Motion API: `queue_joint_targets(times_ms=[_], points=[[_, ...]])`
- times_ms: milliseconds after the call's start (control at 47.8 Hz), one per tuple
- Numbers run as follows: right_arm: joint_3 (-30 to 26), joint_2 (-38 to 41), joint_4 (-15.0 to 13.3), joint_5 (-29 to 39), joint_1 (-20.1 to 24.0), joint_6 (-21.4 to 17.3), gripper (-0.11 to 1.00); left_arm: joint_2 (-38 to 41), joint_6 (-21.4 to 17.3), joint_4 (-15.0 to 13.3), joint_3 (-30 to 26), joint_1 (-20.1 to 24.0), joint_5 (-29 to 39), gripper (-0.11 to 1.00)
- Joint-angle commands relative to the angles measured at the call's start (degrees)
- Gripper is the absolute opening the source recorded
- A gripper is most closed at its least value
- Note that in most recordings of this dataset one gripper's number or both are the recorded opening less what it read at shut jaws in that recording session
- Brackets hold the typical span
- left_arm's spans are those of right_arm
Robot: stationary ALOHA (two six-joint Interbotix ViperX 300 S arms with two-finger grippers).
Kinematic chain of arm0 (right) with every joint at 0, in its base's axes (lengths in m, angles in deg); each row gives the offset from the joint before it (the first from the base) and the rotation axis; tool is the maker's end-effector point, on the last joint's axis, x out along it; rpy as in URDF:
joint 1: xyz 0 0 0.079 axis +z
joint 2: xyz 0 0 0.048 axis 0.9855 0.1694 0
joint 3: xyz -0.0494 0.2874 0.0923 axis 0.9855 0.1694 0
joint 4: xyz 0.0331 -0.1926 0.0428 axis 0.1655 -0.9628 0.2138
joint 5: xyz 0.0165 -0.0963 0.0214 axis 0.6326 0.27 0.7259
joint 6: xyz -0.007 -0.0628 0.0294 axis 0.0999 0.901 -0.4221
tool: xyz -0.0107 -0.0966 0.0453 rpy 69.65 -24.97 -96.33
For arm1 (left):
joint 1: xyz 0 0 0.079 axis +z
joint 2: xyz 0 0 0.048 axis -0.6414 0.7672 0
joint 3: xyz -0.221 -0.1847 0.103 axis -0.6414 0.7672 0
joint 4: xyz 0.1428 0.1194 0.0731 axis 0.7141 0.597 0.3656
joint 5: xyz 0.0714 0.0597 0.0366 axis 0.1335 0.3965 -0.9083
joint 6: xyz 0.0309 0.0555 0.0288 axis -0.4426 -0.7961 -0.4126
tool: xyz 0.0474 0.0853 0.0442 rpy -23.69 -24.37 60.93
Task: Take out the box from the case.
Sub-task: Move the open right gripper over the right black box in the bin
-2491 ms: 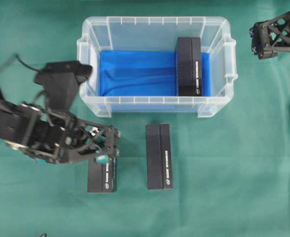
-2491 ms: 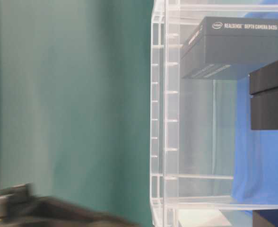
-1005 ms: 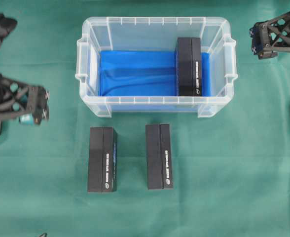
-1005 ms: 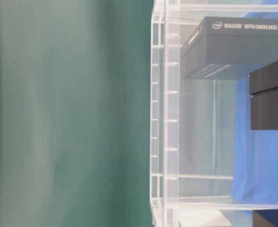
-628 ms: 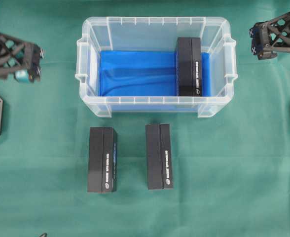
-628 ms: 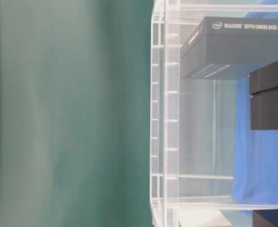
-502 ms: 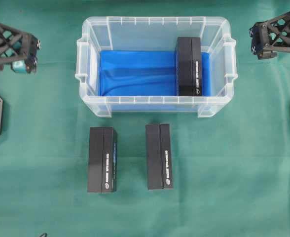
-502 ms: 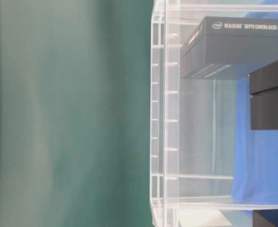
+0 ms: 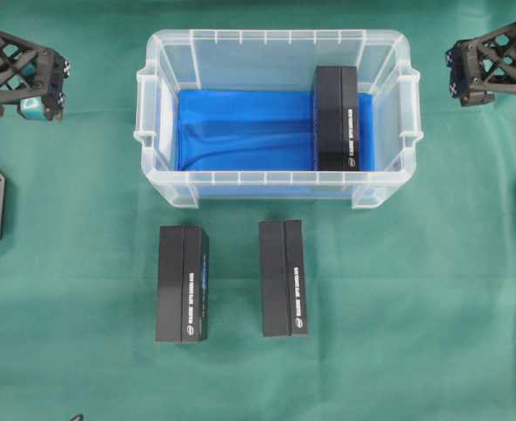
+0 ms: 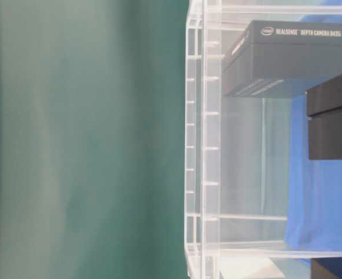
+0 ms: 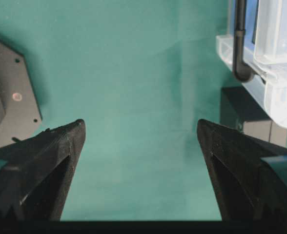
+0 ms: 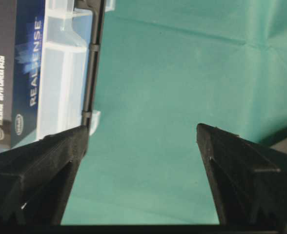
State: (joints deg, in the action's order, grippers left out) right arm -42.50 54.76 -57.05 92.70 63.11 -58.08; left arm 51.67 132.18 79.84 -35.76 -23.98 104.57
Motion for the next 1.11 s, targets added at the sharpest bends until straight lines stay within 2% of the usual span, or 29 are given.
queue_joint_targets(times_ms=[0, 272, 754, 942, 1089], points=[[-2.0, 0.6, 0.4, -1.2, 0.0, -0.1, 0.91, -0.1, 0.0, -0.1, -1.3, 0.1, -0.1, 0.93], [-7.7, 8.0, 2.1, -5.1, 1.5, -0.1, 0.91, 0.1, 0.0, -0.1, -1.4, 0.2, -0.1, 0.93], [-23.2, 24.1, 2.2, -5.0, 4.9, -0.1, 0.91, -0.1, -0.4, 0.0, -1.3, 0.2, -0.4, 0.93], [-23.9, 25.0, 2.2, -4.1, 5.0, -0.4, 0.91, -0.1, -0.4, 0.0, -1.3, 0.1, -0.4, 0.93], [-23.9, 25.0, 2.1, -3.2, 5.0, -1.9, 0.91, -0.1, -0.4, 0.1, -1.3, 0.1, -0.4, 0.93]])
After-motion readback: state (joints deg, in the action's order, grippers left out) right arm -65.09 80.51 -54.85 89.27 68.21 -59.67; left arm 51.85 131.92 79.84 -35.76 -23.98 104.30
